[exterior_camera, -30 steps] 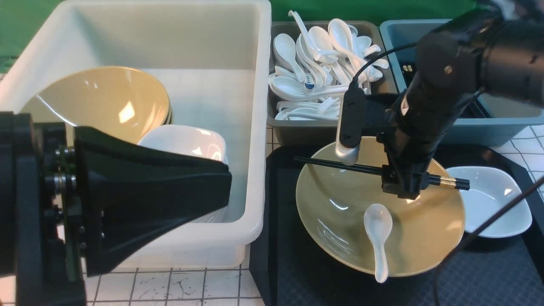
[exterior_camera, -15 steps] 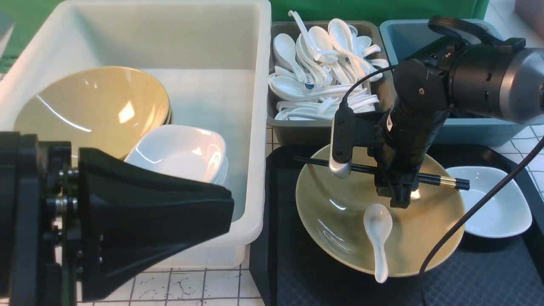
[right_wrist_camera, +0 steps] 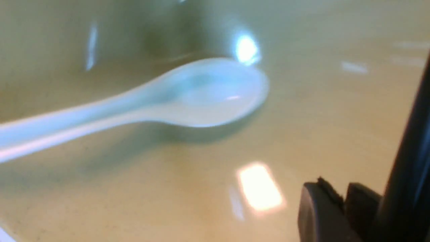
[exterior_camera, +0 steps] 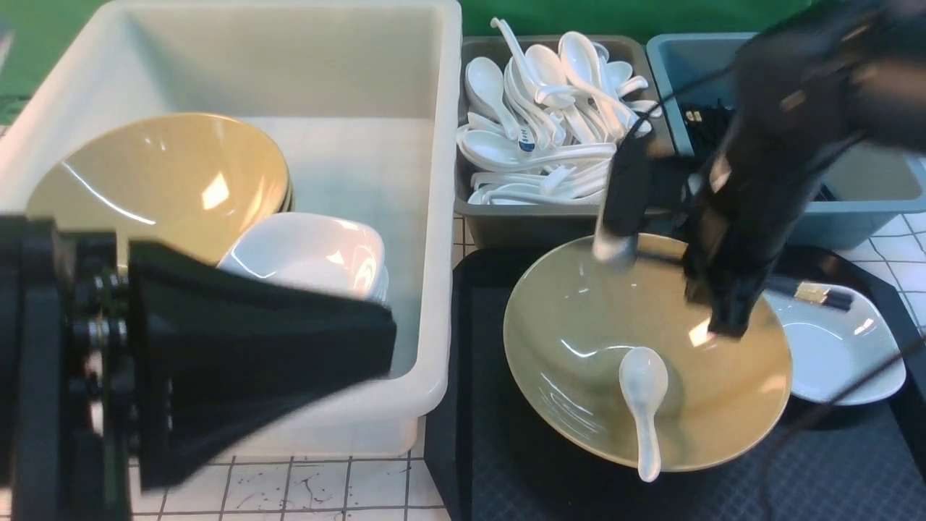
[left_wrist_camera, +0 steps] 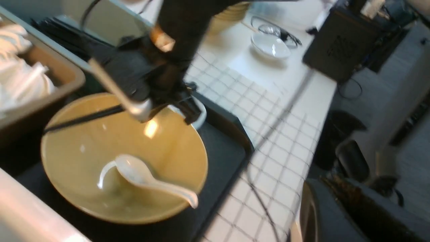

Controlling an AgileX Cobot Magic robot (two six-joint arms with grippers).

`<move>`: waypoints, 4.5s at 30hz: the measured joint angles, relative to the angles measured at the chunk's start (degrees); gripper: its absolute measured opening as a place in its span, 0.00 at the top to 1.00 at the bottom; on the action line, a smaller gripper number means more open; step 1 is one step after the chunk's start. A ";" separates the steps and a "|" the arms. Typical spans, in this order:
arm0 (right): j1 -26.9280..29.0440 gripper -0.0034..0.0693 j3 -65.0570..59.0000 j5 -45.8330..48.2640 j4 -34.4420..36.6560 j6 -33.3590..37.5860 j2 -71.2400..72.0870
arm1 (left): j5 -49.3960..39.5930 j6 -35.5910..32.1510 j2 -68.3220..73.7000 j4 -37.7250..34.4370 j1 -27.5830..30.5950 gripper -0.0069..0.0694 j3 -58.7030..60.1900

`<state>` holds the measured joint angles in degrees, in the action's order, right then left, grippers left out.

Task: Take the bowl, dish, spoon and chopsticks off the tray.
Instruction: Use the right arm to grab the chopsticks, then use the right arm to put the chopsticks into the small storage box on the right, then use the right arm to grab the plate, then use the right arm to put the plate into the large storage box on the left

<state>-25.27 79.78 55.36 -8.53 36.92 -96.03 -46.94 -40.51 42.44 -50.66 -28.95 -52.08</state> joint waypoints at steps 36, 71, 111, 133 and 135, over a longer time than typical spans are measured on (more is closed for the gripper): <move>24.13 0.30 38.98 -12.86 10.44 -35.38 -30.55 | 17.93 -26.10 6.81 -25.84 0.00 0.91 -0.05; 24.10 0.50 -37.83 -25.81 9.73 -10.23 20.41 | -6.68 -4.88 6.81 -3.49 0.00 0.91 -0.05; 20.13 0.77 -41.00 -45.67 10.15 33.55 5.29 | -8.35 -4.88 6.75 -3.49 0.00 0.91 -0.05; 20.06 0.89 -27.30 1.65 9.16 2.56 33.87 | -5.57 -1.58 6.75 -3.54 0.00 0.91 -0.05; 19.00 0.89 -24.38 2.77 9.33 0.17 35.51 | -3.83 -1.08 6.75 -3.48 0.00 0.91 -0.05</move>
<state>-6.26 55.39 58.13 0.80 37.09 -60.52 -50.77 -41.59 49.19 -54.14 -28.95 -52.13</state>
